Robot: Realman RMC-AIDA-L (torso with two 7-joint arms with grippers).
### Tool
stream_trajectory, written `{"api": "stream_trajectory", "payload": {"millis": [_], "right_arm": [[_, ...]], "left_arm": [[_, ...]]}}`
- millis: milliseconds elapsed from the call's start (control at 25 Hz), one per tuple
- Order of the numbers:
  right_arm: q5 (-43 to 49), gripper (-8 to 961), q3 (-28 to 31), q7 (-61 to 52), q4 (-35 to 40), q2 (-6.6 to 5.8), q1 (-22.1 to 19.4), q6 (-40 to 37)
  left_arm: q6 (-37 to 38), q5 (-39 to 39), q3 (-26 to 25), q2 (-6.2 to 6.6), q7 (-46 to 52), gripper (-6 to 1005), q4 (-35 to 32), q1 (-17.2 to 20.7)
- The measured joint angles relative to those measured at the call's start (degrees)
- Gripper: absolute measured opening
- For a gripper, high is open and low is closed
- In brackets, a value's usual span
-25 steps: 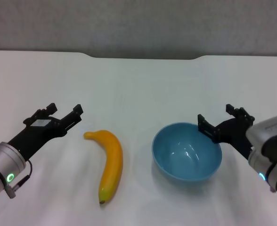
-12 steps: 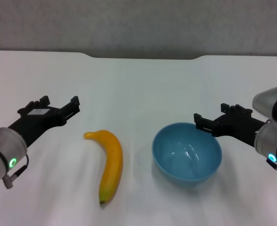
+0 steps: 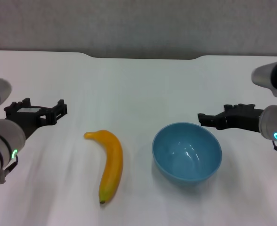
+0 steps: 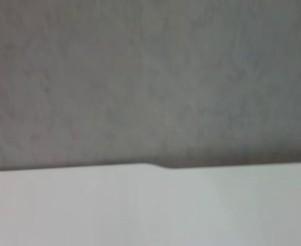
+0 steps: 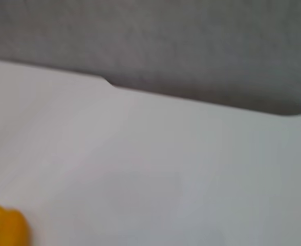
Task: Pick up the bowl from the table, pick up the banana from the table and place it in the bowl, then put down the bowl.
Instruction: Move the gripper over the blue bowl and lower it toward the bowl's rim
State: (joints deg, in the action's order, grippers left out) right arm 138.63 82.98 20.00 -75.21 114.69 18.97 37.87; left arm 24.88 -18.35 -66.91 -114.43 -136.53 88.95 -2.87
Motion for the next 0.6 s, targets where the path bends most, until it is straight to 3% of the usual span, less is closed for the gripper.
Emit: {"api": "stream_trajectory", "payload": {"millis": [160, 320, 600], "right_arm": [[11.04, 881, -0.56, -9.01, -0.63, 0.1, 2.16, 3.78], [14.66, 882, -1.66, -13.17, -0.2, 0.22, 2.75, 4.22], [14.55, 883, -1.69, -16.79, 5.77, 0.27, 4.8, 3.83]], "left_arm": [[4.98, 13.71, -3.37, -1.32, -14.42, 876, 1.1, -1.83], [6.01, 24.86, -6.78, -1.84, -24.62, 876, 0.07, -2.56], [5.85, 27.44, -8.27, -1.94, -26.07, 876, -3.55, -3.27]]}}
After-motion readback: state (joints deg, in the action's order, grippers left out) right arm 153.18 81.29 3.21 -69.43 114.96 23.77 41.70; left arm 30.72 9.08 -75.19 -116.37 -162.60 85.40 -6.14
